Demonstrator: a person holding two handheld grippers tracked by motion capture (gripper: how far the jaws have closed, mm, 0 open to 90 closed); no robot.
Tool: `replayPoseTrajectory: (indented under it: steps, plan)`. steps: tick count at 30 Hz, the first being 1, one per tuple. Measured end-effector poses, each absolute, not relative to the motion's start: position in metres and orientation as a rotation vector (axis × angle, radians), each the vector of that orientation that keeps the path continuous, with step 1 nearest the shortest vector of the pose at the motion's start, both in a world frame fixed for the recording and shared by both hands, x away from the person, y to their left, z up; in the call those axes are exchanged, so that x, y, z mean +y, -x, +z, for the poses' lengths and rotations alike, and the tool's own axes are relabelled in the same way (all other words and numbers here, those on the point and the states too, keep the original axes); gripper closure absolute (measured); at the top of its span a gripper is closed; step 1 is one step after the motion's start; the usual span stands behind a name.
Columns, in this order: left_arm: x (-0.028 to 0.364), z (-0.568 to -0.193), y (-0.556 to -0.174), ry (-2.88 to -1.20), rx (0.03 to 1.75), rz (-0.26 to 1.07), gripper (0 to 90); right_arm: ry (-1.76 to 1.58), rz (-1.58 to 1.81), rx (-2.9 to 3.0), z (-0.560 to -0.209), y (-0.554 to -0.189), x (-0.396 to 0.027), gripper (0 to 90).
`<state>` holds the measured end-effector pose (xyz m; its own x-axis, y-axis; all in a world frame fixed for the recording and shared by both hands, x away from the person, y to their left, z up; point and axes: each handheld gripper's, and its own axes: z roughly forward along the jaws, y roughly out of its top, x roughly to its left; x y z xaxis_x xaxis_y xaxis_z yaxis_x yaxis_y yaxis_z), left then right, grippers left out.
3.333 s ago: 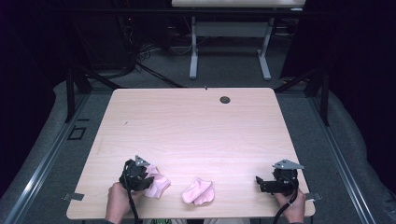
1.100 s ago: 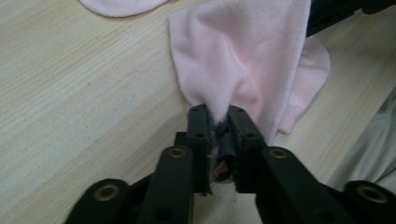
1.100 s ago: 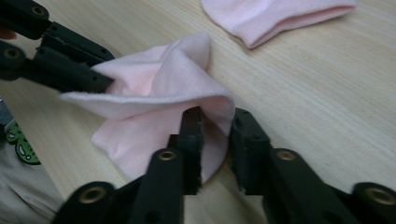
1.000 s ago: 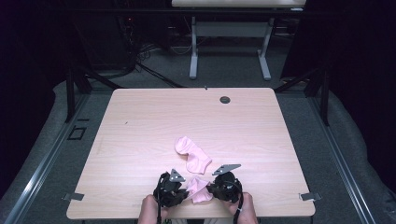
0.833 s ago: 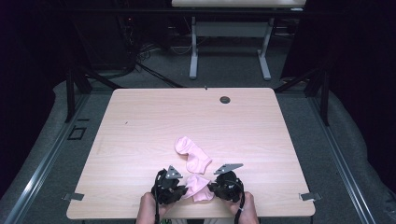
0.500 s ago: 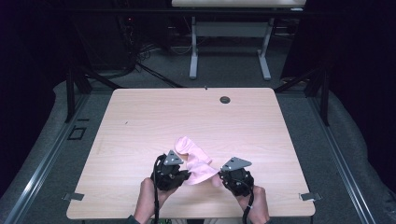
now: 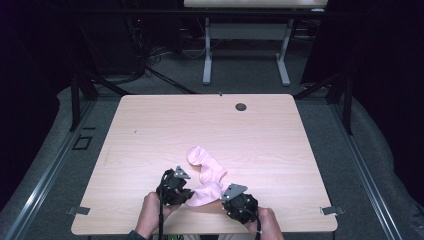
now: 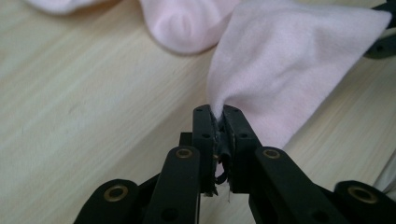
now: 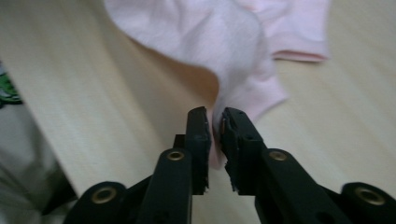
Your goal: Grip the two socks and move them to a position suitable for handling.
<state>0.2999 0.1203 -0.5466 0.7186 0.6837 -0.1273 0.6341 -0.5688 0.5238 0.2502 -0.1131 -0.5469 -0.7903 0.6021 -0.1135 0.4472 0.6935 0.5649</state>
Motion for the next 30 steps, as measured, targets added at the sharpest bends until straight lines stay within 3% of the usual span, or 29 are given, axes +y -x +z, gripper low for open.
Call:
replayPoseTrajectory:
  steps: [2, 7, 10, 15, 18, 23, 30]
  plan:
    - [0.127, -0.549, -0.298, -2.372, 1.022, 0.115, 77.7, -0.828, 0.796, 2.644, -0.549, -0.249, -0.111, 70.7]
    - [0.145, -0.546, -0.294, -2.297, 1.11, 0.138, 52.3, -0.945, 0.967, 2.645, -0.534, -0.257, -0.134, 58.4]
    - [0.152, -0.541, -0.29, -2.25, 1.147, 0.16, 47.0, -1.035, 1.021, 2.59, -0.529, -0.266, -0.147, 57.8]
    - [0.158, -0.541, -0.287, -2.225, 1.197, 0.159, 45.8, -1.132, 0.939, 2.581, -0.538, -0.282, -0.139, 57.9]
    - [0.159, -0.548, -0.289, -2.249, 1.192, 0.156, 51.4, -1.139, 0.849, 2.584, -0.549, -0.285, -0.127, 61.7]
    - [0.158, -0.56, -0.291, -2.288, 1.169, 0.135, 68.6, -1.132, 0.761, 2.589, -0.56, -0.285, -0.119, 71.6]
    - [0.152, -0.562, -0.285, -2.281, 1.155, 0.205, 87.5, -1.132, 0.79, 2.6, -0.562, -0.281, -0.117, 82.9]
